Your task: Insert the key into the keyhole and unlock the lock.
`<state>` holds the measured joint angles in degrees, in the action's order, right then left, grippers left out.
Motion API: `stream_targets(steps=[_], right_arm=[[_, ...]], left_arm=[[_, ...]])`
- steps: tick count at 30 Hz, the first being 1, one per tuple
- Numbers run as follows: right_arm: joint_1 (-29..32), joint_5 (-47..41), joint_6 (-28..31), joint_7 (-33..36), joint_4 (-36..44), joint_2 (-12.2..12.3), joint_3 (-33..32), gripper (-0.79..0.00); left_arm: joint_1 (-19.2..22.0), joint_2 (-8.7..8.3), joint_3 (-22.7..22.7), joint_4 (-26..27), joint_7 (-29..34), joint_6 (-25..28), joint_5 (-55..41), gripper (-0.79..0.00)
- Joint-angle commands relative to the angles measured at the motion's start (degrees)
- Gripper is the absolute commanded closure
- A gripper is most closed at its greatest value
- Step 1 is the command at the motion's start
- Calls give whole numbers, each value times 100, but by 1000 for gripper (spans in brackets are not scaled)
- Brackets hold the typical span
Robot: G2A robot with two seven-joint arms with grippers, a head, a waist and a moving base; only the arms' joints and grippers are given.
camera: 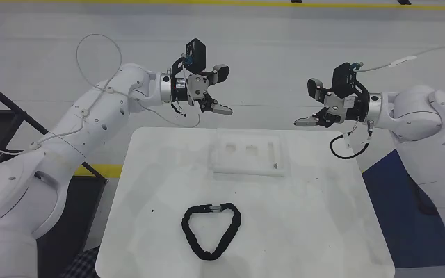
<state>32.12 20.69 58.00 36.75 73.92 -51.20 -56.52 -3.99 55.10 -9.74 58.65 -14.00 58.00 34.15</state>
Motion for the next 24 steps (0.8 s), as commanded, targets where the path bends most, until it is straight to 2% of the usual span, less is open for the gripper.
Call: stream_targets(steps=[1,21,24], right_arm=[[0,0,0,0,0,0,0,-785],[0,0,0,0,0,0,0,-785],[153,21,-197,-88,-9,-7,41,-785]], left_arm=[[0,0,0,0,0,0,0,-785],[0,0,0,0,0,0,0,-784],[0,0,0,0,0,0,0,-785]])
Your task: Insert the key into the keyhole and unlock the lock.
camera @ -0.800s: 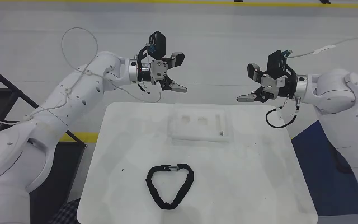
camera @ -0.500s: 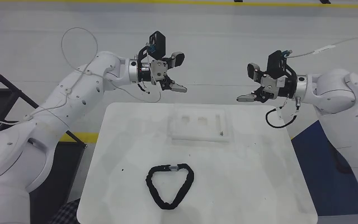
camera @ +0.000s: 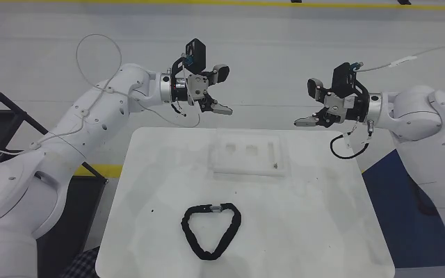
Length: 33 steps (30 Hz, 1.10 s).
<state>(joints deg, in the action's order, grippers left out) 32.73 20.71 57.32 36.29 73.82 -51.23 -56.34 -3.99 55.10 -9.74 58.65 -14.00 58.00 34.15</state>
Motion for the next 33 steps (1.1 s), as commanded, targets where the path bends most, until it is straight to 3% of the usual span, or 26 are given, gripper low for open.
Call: stream_targets(steps=[1,9,15,22,29,33], right_arm=[[150,53,-215,-37,3,-9,61,-785],[380,-60,-488,367,-326,-91,534,-785],[395,-352,-1238,1064,-488,-163,855,-785],[532,-356,-2797,1636,-334,-262,1171,-785],[654,193,-4358,1282,-331,-485,1590,-785],[717,344,-5537,1263,-162,-629,1793,-785]], left_arm=[[0,0,0,0,0,0,0,-785],[0,0,0,0,0,0,0,-785],[0,0,0,0,0,0,0,-785],[0,0,0,0,0,0,0,-785],[0,0,0,0,0,0,0,-785],[0,0,0,0,0,0,0,-785]])
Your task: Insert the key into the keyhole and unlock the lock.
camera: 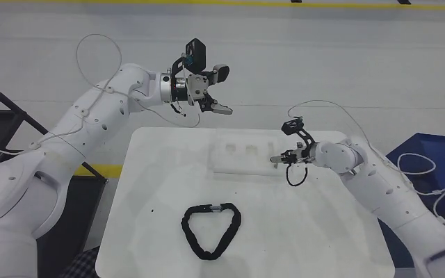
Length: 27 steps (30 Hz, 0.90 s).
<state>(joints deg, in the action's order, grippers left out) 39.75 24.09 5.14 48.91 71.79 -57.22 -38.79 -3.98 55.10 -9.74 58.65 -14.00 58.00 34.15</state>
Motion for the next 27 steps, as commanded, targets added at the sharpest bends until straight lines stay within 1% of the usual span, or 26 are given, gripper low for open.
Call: stream_targets(steps=[1,4,8,10,27], right_arm=[[38,-9,-536,12,93,-71,98,-785],[48,86,-1228,53,177,-208,305,-785],[20,-12,-1845,102,147,-401,506,-785],[-3,-137,-1830,82,173,-470,537,-785],[-3,-137,-1830,82,173,-470,537,-785]], left_arm=[[0,0,0,0,0,0,0,-785],[0,0,0,0,0,0,0,-785],[0,0,0,0,0,0,0,-785],[0,0,0,0,0,0,0,-785],[0,0,0,0,0,0,0,-785]])
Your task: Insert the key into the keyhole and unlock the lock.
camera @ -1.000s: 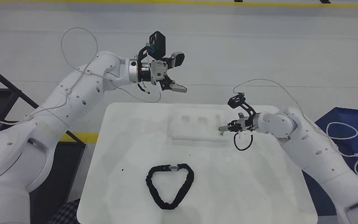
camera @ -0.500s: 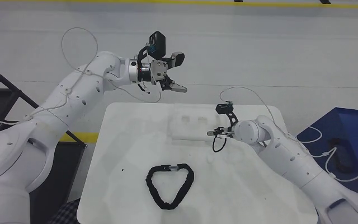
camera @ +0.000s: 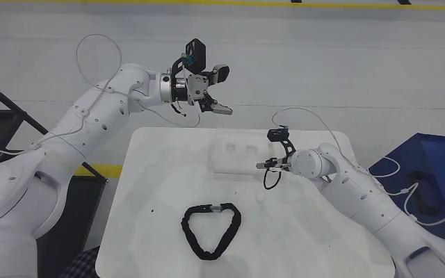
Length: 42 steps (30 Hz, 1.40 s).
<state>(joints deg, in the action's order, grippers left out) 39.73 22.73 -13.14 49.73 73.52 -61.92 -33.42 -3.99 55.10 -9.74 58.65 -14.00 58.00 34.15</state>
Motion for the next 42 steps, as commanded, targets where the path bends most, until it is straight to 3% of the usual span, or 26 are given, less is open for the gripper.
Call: stream_targets(steps=[1,14,20,25,35,42], right_arm=[[0,0,-2,0,0,0,0,-785],[42,416,67,95,-146,-115,44,-785],[2,463,-35,244,-317,-242,121,-634],[-38,561,-174,324,-451,-320,130,-440],[71,640,-638,96,-516,-383,-97,-252],[157,704,-703,68,-554,-432,-171,-225]], left_arm=[[0,0,0,0,0,0,0,-785],[0,0,0,0,0,0,0,-785],[0,0,0,0,0,0,0,-785],[0,0,0,0,0,0,0,-785],[0,0,0,0,0,0,0,-785],[0,0,0,0,0,0,0,-785]])
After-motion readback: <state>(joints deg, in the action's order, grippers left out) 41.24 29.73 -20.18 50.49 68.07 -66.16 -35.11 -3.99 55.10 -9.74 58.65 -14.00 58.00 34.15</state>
